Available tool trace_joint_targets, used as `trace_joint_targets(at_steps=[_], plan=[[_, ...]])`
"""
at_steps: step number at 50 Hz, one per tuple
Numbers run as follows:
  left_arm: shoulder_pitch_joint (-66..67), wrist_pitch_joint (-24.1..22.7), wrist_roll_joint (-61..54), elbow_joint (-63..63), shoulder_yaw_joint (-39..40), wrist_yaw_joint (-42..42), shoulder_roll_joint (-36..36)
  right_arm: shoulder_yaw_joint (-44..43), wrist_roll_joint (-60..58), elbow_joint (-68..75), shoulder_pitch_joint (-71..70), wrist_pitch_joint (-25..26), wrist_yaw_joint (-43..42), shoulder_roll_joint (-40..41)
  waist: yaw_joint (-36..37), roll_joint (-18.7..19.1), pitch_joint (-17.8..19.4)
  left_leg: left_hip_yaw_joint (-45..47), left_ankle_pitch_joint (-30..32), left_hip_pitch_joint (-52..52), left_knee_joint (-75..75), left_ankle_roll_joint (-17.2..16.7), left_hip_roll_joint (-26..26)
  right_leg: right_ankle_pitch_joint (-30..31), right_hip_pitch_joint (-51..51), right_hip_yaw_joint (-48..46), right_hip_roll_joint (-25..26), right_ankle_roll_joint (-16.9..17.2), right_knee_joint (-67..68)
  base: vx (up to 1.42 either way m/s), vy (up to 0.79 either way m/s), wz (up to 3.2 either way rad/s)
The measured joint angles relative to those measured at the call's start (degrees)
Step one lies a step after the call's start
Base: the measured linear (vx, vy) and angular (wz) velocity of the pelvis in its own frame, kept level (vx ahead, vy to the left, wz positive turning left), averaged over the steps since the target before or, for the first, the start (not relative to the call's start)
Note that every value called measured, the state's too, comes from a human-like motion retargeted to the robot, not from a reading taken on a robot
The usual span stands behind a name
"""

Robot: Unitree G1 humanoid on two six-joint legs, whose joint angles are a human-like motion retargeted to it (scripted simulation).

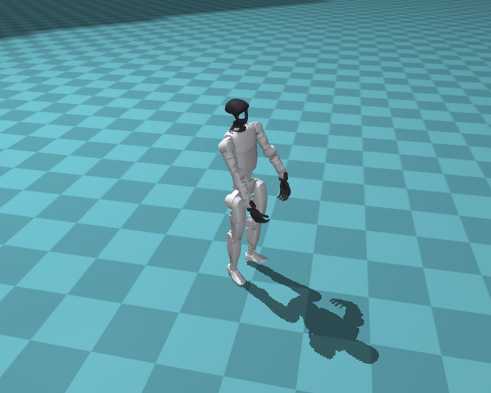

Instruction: In place motions

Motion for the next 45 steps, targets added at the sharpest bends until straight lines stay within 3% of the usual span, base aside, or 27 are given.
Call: trace_joint_targets(at_steps=[5,8,12,17,22,28,30,37,40,45], plan=[[-19.4,0.7,-5.8,-1.7,3.7,3.3,4.7,-5.4,10.4,-4.5,-18.2,0.7,2.2,-3.0,0.1,0.1,-2.7,-0.3,0.0,-0.1,0.1,0.1,-0.1,0.0,0.0,-0.4,0.1,-0.1,0.1,0.01,-0.06,0.04],[-30.0,-0.2,-12.5,-3.8,5.1,6.1,6.5,-4.0,20.3,-7.6,-29.2,1.6,2.6,-5.2,0.4,0.2,-5.1,-0.3,-0.2,-0.6,0.1,0.2,-0.1,-0.1,-0.7,-0.3,0.1,-0.1,0.2,0.06,0.0,0.0],[-42.0,-3.0,-24.0,-7.2,3.0,8.4,9.4,2.7,31.4,-13.0,-41.4,0.6,1.6,-10.0,1.4,0.0,-8.6,-0.1,-0.7,-2.0,0.2,0.3,-0.4,-0.3,-2.5,-0.1,-0.1,0.0,0.4,0.07,0.02,0.0],[-54.8,-8.5,-31.1,-10.5,-3.7,13.7,15.9,18.0,33.2,-18.0,-57.1,-3.1,1.0,-22.0,2.0,-0.1,-12.3,-0.3,-1.1,-4.7,0.2,0.4,-0.6,-0.7,-5.3,-0.2,-0.4,0.2,0.6,0.03,0.05,0.09],[-65.6,-14.9,-32.3,-15.8,-10.5,21.2,23.5,31.0,28.0,-22.3,-74.1,-7.5,-11.5,-31.4,2.0,0.5,-12.6,-0.6,-1.3,-6.5,0.2,0.4,-0.7,-1.0,-7.0,-0.3,-0.5,0.5,0.7,-0.08,0.04,0.08],[-75.4,-25.4,-32.5,-23.9,-16.3,30.0,29.3,36.9,33.2,-28.4,-86.2,-22.3,-35.3,-36.9,1.4,0.5,-13.0,-1.3,-1.3,-8.7,0.3,0.4,-1.0,-1.2,-8.6,-0.7,-0.8,0.7,0.5,-0.07,0.01,0.11],[-77.6,-27.6,-33.1,-27.4,-16.9,32.1,30.9,38.2,34.7,-31.1,-89.2,-23.6,-39.3,-38.1,1.3,1.0,-12.5,-1.3,-1.4,-8.9,0.3,0.4,-0.9,-1.3,-8.8,-0.6,-0.9,0.7,0.5,-0.06,0.07,-0.01],[-82.7,-34.2,-35.6,-33.7,-18.8,34.6,34.6,39.3,34.6,-38.7,-94.6,-26.7,-37.0,-42.4,2.5,1.5,-10.9,-0.2,-1.7,-8.6,0.1,0.4,-0.7,-1.2,-9.3,0.3,-0.7,0.7,0.7,-0.04,0.02,-0.08],[-83.4,-33.7,-35.2,-32.1,-19.8,35.4,35.5,40.1,34.7,-37.0,-96.0,-26.3,-40.0,-42.3,2.5,1.8,-11.4,-0.1,-1.8,-8.9,0.1,0.4,-0.7,-1.2,-9.7,0.4,-0.7,0.7,0.7,0.0,0.0,0.0],[-82.3,-33.6,-36.1,-30.6,-19.8,34.9,33.8,39.9,38.3,-35.1,-95.3,-26.1,-37.6,-41.3,1.9,1.8,-11.3,-0.4,-1.9,-8.3,0.2,0.5,-0.8,-1.3,-9.0,0.2,-0.7,0.7,0.7,0.02,-0.04,0.03]])
